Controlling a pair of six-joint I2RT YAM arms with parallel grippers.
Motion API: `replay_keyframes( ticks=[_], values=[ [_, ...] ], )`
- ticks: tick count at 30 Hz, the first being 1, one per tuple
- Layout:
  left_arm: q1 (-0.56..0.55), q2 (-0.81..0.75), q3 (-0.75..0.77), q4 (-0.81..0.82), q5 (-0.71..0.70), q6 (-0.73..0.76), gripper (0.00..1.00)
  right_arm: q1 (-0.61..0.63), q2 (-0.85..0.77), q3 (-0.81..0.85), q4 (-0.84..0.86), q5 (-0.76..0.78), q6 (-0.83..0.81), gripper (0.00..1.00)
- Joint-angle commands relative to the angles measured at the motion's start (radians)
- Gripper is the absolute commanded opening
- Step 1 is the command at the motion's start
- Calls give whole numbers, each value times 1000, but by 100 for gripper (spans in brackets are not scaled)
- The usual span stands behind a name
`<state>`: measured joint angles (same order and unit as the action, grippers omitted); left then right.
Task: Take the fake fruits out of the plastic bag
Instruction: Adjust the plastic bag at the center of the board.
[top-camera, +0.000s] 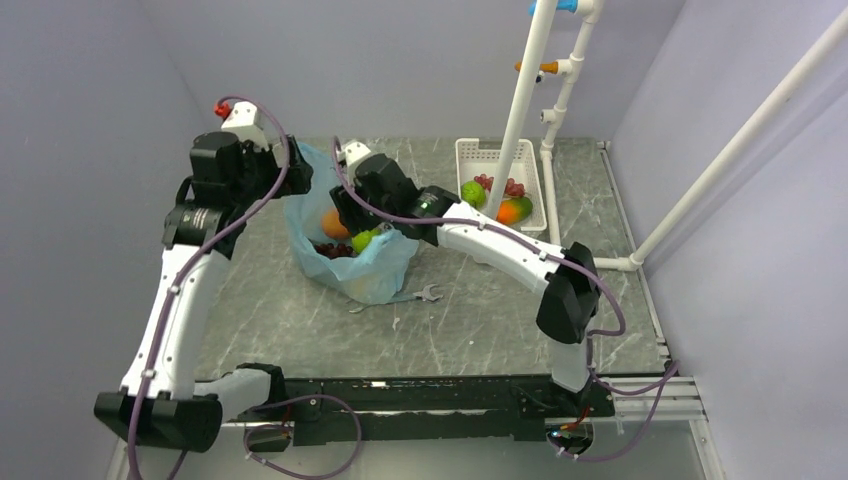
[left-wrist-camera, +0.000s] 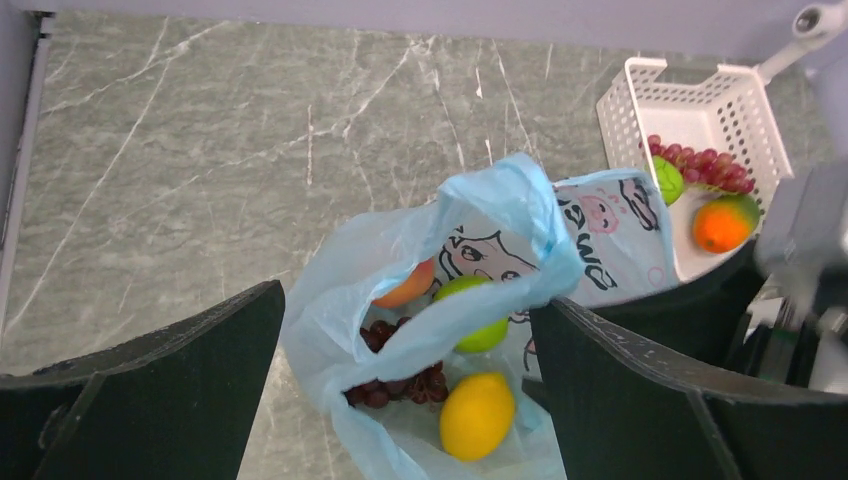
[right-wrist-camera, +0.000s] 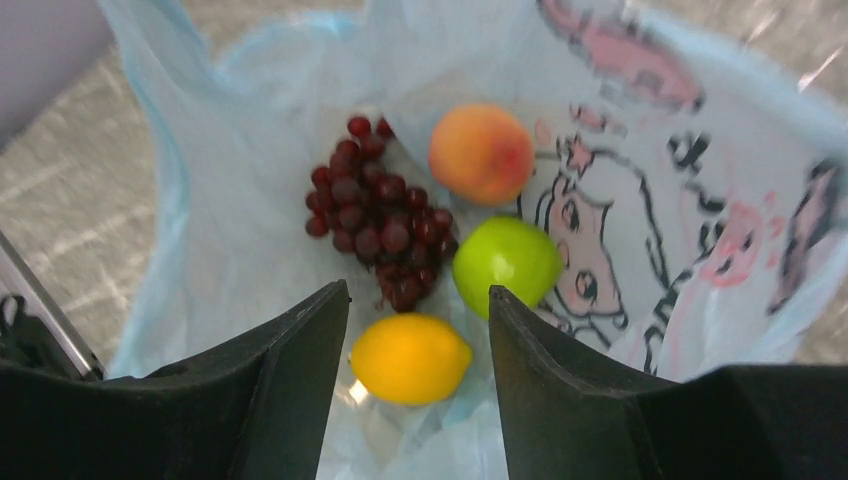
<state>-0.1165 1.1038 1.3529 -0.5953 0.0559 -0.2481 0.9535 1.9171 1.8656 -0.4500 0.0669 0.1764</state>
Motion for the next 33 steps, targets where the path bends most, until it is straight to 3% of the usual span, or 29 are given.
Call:
replay_keyframes(
  ticks=[1, 4, 6, 11, 17, 20, 23, 26, 33],
  values=[
    [2, 87, 64, 50, 75, 74, 99, 40, -112, -144, 87, 13, 1, 57],
    [3, 110, 29, 85, 75, 77, 98, 67, -158, -252, 114, 35, 16, 57],
    [3, 110, 17, 99, 66, 74, 87, 84, -187, -311, 115, 33, 37, 56],
    [3, 75, -2, 131, 92, 74, 43, 165, -276, -531, 143, 53, 95, 54],
    [3, -12, -115, 138, 202, 79, 3, 212, -331, -656, 135, 59, 149, 54],
    [3, -110, -228, 177, 252, 71, 0, 211, -338, -638, 117, 93, 135, 55],
    [3, -187, -306, 211, 262, 76, 0, 212, -330, -579, 121, 135, 86, 61],
    [2, -233, -335, 210, 238, 90, 0, 210, -297, -497, 142, 160, 39, 71],
    [3, -286, -341, 201, 139, 79, 0, 171, -149, -332, 226, 199, 6, 76]
  ],
)
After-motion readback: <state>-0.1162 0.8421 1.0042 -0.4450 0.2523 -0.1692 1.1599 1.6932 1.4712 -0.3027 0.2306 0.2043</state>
